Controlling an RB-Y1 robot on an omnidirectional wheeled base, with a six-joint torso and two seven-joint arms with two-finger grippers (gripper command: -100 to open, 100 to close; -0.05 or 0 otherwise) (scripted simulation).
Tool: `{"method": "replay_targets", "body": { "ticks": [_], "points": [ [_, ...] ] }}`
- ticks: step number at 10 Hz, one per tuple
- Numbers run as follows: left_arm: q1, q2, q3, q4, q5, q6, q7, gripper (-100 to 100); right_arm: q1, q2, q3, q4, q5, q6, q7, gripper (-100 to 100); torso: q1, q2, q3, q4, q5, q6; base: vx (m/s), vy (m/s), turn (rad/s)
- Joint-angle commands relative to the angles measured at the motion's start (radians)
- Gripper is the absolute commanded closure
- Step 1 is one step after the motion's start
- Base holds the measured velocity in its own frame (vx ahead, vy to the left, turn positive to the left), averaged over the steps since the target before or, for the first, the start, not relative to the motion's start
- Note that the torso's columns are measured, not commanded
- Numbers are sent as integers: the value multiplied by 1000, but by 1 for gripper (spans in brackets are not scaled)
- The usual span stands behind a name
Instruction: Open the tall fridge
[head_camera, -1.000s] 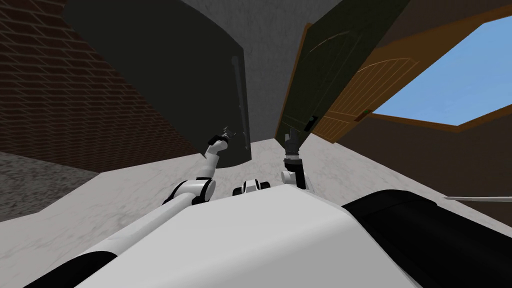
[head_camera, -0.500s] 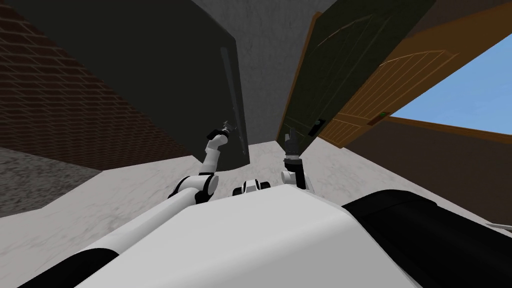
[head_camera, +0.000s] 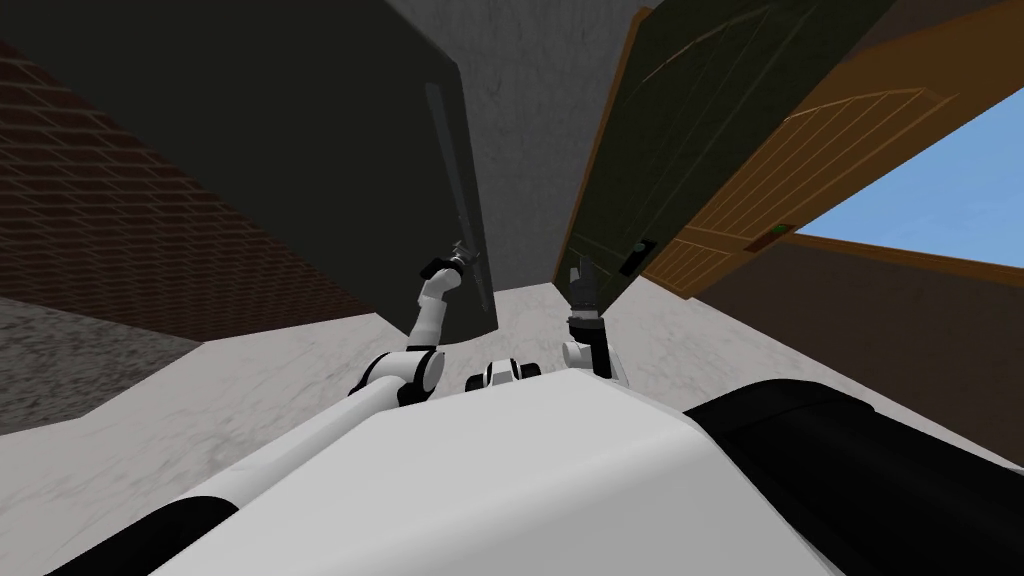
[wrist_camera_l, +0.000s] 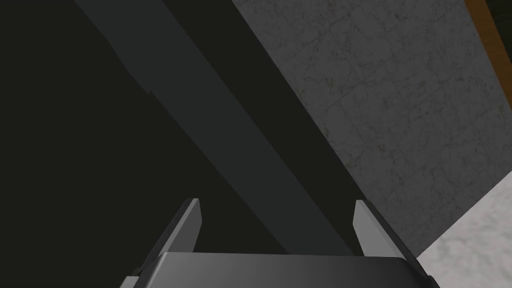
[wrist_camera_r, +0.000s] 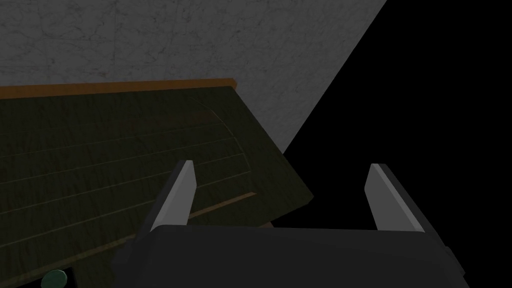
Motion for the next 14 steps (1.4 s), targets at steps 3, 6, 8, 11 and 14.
{"method": "replay_targets", "body": {
  "ticks": [3, 6, 8, 11, 14],
  "points": [
    [7, -14, -41, -18, 22, 14, -5, 100, -1, 0, 0, 0, 0, 0, 0, 0, 5, 8, 5, 1, 0, 1, -145, 187, -102],
    [16, -33, -100, -48, 53, 34, -13, 100, 0, 0, 0, 0, 0, 0, 0, 0, 4, -1, -1, 2, 0, -4, -185, 255, -120],
    [22, -46, -139, -67, 75, 47, -18, 100, -1, 0, 0, 0, 0, 0, 0, 0, 2, 3, 2, 1, 0, -4, -265, 283, -120],
    [30, -64, -198, -97, 107, 66, -26, 100, 0, 0, 0, 0, 0, 0, 0, 0, -1, -1, -1, 4, -1, -3, -233, 304, -127],
    [48, -66, -231, -123, 129, 96, -27, 100, 0, 0, 0, 0, 0, 0, 0, 0, -5, -5, -3, 3, -2, -1, -123, 185, -85]
  ]
}}
